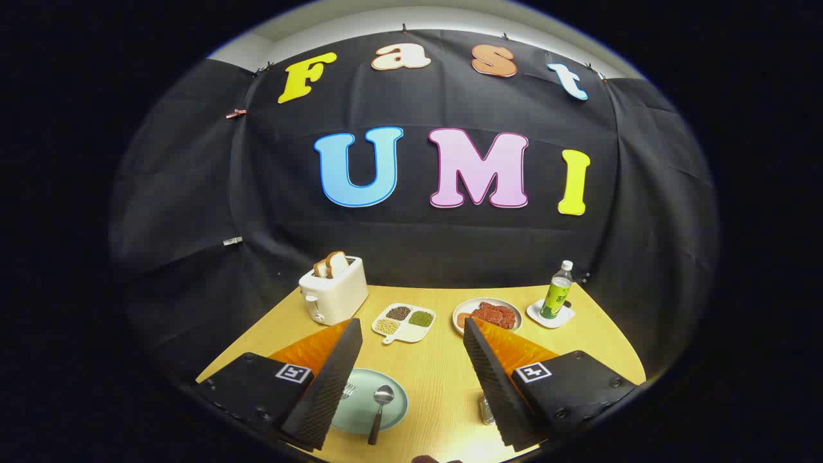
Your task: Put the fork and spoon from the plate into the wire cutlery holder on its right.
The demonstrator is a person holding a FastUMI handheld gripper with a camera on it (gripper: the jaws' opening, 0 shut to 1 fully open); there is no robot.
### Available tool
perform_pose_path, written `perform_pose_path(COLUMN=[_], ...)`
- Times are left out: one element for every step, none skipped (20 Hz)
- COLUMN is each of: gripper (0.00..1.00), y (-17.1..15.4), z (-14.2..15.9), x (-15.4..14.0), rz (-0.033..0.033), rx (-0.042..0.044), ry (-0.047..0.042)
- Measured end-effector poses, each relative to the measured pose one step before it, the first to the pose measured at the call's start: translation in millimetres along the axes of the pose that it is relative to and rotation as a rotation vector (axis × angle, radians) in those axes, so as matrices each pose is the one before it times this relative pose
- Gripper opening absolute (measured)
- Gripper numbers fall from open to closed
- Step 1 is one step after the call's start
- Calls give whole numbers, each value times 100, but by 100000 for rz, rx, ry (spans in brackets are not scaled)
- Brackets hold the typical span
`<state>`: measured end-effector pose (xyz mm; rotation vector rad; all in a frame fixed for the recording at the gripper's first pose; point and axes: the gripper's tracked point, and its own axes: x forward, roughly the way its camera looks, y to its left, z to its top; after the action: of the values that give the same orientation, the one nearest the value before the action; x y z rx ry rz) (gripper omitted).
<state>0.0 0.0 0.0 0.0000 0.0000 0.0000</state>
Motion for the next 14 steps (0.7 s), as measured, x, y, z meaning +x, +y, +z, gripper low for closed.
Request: perform_pose_path(gripper=[99,98,98,99,99,99,99,99,99,99,99,99,99,98], y=[-177,-56,-125,-147,-131,-102,-62,-161,-171,-141,-59,-26,-14,69], z=[-102,-38,-58,-67,-55,-92,136,279,152,89,46,113,171,129], x=[-78,-112,-136,-117,-88,-27,-117,-38,-39,-108,-14,4,-10,-43], rz=[-319,-32,-240,-162,-176,-175,-46,-382,-300,-53,-17,-82,16,283], rx=[-29,66,202,327,308,410,239,59,90,294,416,214,-248,-548], ry=[187,53,211,96,154,23,-377,-549,-447,-307,-25,-46,-2,-237])
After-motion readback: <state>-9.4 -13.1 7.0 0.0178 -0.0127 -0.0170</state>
